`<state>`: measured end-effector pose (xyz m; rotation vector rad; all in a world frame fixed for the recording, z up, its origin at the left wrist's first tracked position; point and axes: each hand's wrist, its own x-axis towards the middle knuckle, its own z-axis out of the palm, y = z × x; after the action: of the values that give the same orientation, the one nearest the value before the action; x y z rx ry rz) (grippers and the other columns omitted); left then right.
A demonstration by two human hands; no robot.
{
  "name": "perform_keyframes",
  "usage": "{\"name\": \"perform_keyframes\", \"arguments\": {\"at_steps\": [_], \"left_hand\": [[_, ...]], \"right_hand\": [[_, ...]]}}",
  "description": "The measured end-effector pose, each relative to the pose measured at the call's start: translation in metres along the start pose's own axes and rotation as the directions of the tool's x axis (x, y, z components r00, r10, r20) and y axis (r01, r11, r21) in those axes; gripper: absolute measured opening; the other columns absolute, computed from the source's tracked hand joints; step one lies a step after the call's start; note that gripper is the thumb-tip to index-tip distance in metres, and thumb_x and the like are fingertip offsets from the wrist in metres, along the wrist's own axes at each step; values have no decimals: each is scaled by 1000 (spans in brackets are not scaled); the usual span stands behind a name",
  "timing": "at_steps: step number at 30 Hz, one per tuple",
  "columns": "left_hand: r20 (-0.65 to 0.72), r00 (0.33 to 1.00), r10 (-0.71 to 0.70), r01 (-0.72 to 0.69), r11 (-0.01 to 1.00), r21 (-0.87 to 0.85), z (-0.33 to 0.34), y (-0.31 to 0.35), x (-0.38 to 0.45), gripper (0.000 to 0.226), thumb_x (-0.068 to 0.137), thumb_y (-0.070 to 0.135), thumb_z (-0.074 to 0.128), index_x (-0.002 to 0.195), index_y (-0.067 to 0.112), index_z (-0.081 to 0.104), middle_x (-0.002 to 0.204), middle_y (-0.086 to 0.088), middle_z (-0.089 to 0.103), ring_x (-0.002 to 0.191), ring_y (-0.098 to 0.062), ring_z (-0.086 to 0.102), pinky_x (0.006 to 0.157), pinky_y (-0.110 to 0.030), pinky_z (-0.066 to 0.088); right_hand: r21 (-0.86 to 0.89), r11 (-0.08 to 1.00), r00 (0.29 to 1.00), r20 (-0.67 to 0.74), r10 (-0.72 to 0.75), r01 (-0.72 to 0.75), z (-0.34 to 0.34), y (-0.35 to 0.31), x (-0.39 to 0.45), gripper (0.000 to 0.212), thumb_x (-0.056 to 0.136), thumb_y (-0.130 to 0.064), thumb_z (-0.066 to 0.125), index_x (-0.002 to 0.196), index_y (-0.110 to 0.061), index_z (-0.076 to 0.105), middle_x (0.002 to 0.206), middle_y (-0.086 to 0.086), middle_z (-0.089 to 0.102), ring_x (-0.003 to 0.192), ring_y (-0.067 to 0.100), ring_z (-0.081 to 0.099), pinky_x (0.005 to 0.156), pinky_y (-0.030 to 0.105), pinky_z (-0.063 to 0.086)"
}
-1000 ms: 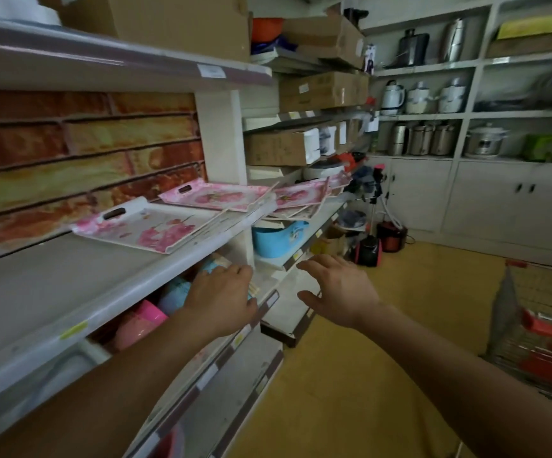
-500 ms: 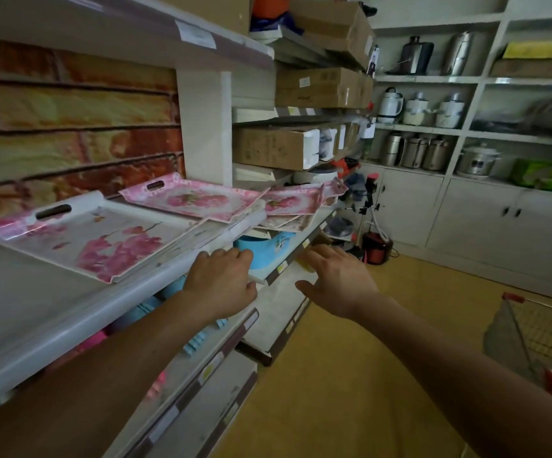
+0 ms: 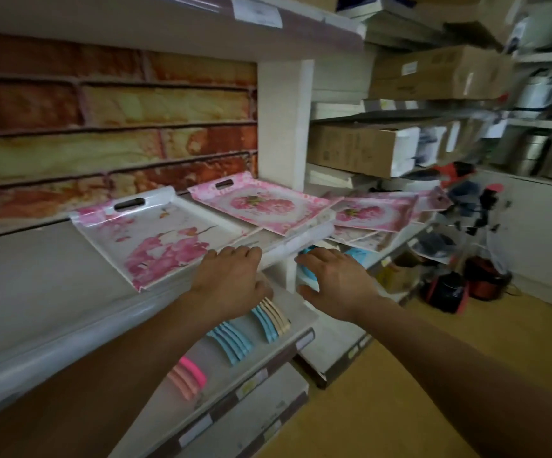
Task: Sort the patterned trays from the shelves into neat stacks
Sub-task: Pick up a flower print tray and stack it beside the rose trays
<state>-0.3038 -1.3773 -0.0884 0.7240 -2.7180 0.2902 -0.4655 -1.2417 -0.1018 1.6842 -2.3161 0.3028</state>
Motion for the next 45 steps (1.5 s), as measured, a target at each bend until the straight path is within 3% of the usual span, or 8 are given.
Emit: {"name": "perform_keyframes", "arguments": {"at_steps": [7, 15, 26, 36, 40, 45], "left_hand": [[51, 970, -238, 227, 960, 161, -6, -3, 22, 55, 87, 49, 45, 133, 19, 39, 129, -4, 53, 113, -27, 51, 91, -39, 43], [78, 881, -467, 434, 862, 262, -7, -12, 7, 59, 88, 49, 46, 140, 24, 33, 134, -3, 51, 116, -24, 51, 94, -39, 43], [98, 840, -533, 491, 825, 280, 21, -64, 13, 57, 85, 49, 47, 135, 22, 37, 129, -1, 55, 114, -23, 54, 95, -40, 45], [134, 830, -542, 491, 822, 288, 36, -76, 11, 34, 92, 37, 45, 123, 24, 51, 117, 1, 62, 101, -19, 62, 80, -31, 48], [115, 831, -545, 473, 800, 369, 36, -76, 11, 30, 94, 28, 42, 122, 23, 52, 116, 1, 63, 98, -20, 64, 75, -31, 48], [122, 825, -551, 461, 782, 419, 37, -75, 14, 32, 95, 22, 41, 126, 25, 50, 118, 2, 62, 100, -21, 64, 76, -32, 50]], "right_hand": [[120, 972, 978, -54, -199, 204, 10, 33, 53, 52, 82, -42, 59, 131, -24, 54, 127, 3, 59, 113, 28, 55, 92, 41, 47], [194, 894, 915, -64, -399, 404, 27, 19, 93, 54, 88, -43, 58, 138, -25, 47, 137, 1, 51, 123, 25, 47, 101, 38, 39], [168, 864, 880, -72, -470, 475, 49, -9, 158, 53, 85, -42, 61, 134, -24, 51, 129, 0, 57, 116, 23, 53, 94, 37, 46], [123, 856, 862, 9, -506, 501, 69, -25, 189, 47, 88, -35, 55, 133, -24, 49, 131, 0, 55, 116, 22, 52, 94, 35, 44], [134, 829, 835, 24, -550, 543, 81, -28, 198, 39, 90, -34, 51, 127, -25, 56, 124, -2, 60, 108, 20, 57, 92, 37, 47], [107, 811, 815, 6, -579, 575, 88, -25, 201, 28, 95, -35, 44, 113, -25, 62, 106, -3, 66, 89, 19, 63, 77, 31, 50]]}}
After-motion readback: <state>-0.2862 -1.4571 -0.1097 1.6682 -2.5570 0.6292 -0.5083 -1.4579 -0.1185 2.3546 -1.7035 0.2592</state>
